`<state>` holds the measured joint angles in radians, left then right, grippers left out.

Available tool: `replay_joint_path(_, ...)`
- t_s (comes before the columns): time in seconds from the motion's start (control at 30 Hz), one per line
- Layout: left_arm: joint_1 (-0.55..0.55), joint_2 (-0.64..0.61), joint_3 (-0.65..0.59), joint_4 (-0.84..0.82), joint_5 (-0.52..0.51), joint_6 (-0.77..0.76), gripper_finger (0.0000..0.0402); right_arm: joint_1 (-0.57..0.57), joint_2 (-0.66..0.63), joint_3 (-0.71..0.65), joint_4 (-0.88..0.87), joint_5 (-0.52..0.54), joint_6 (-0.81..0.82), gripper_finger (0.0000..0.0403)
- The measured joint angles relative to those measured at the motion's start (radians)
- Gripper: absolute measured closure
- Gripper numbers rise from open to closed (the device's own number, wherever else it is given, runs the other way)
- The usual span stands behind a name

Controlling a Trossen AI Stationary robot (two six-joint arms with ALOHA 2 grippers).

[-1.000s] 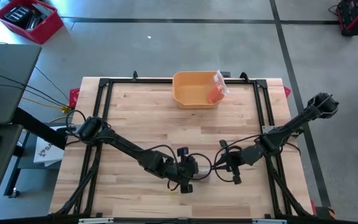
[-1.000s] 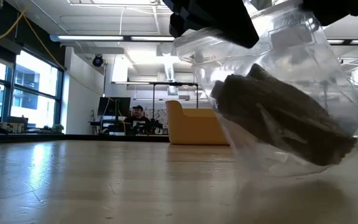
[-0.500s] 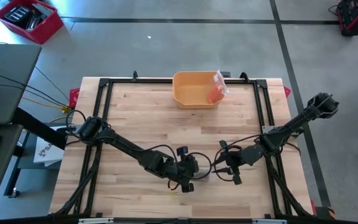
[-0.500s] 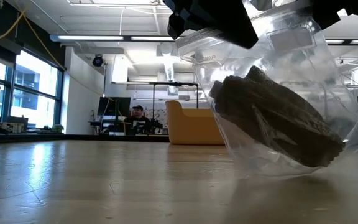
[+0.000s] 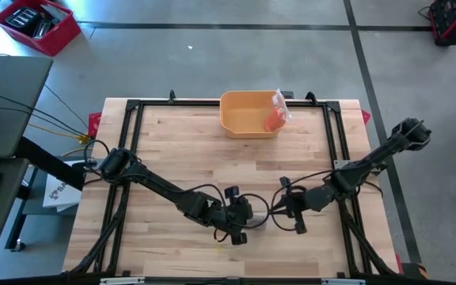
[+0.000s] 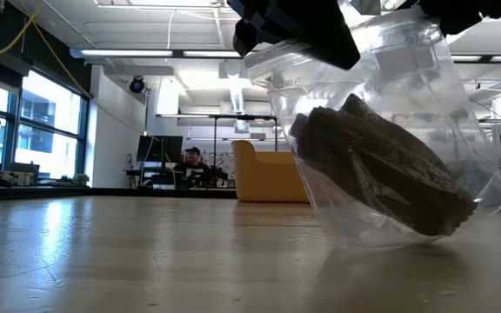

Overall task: Roll bandage
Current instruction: Close the transparent zip bag

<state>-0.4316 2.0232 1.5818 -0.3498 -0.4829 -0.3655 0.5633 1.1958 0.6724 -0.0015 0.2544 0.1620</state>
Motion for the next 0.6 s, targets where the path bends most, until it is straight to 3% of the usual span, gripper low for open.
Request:
replay_joint_path(0.37, 0.0, 0.0, 0.0, -0.002, 0.037, -0.07, 0.0401, 0.0, 0.036, 0.0, 0.021, 0.028, -0.012, 0.0374)
replay_joint_path(0.6, 0.001, 0.0, 0.0, -0.026, 0.063, -0.096, 0.0401, 0.003, 0.013, 0.002, 0.007, 0.014, -0.031, 0.0295)
